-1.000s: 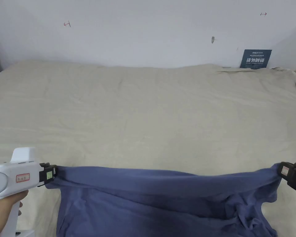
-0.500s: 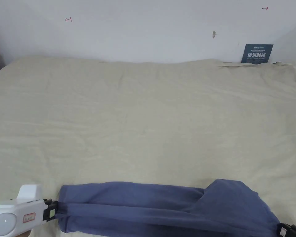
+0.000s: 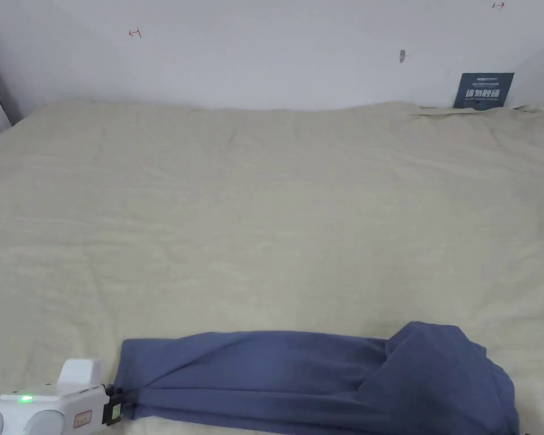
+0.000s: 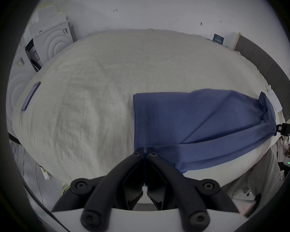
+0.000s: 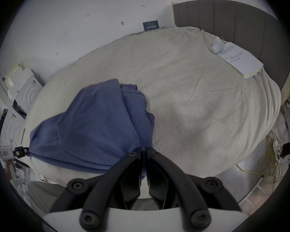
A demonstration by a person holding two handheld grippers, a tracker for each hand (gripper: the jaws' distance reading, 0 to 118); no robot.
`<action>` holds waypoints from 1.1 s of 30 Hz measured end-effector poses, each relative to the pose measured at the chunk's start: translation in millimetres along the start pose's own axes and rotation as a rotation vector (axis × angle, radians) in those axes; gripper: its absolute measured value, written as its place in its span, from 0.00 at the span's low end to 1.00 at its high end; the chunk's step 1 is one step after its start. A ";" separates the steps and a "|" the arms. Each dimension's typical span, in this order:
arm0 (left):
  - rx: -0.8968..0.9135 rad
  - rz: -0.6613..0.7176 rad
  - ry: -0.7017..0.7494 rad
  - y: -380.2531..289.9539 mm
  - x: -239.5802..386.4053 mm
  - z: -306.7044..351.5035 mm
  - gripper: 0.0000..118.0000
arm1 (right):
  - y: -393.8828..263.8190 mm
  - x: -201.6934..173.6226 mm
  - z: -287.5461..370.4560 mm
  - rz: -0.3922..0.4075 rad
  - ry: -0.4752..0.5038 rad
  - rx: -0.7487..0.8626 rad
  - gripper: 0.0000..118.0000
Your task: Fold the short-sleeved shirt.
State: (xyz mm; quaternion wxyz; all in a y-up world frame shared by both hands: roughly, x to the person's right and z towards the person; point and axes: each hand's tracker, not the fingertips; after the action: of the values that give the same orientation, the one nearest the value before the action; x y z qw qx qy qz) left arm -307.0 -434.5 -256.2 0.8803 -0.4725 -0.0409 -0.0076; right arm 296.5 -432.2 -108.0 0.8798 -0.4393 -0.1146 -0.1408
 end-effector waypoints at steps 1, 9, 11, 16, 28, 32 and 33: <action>-0.004 0.008 0.001 2.7 -0.4 0.7 0.00 | 1.1 -1.1 3.1 -0.004 -0.002 0.002 0.03; 0.073 0.029 0.067 19.2 0.2 25.9 0.61 | 34.0 -30.2 46.6 0.052 0.011 0.171 0.22; 0.135 0.065 0.036 27.9 2.3 38.2 0.87 | 46.5 -42.7 60.5 0.084 0.013 0.243 0.60; 0.320 0.062 0.018 55.3 18.9 71.0 0.93 | 81.0 -79.2 92.5 0.148 0.018 0.375 0.78; 0.623 0.049 -0.067 79.9 72.7 118.5 0.93 | 98.5 -133.2 123.3 0.269 -0.001 0.685 0.79; 0.730 -0.002 -0.034 69.9 88.5 121.2 0.80 | 95.7 -139.3 125.8 0.250 0.022 0.713 0.78; 0.742 -0.004 -0.041 67.8 91.2 121.5 0.72 | 94.9 -141.1 126.4 0.246 0.017 0.718 0.77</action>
State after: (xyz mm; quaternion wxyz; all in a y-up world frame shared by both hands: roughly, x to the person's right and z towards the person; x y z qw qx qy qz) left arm -220.5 -293.5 -238.5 0.9907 -0.1211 -0.0595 0.0155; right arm 187.9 -255.2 -149.9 0.9890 -0.1120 -0.0956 0.0113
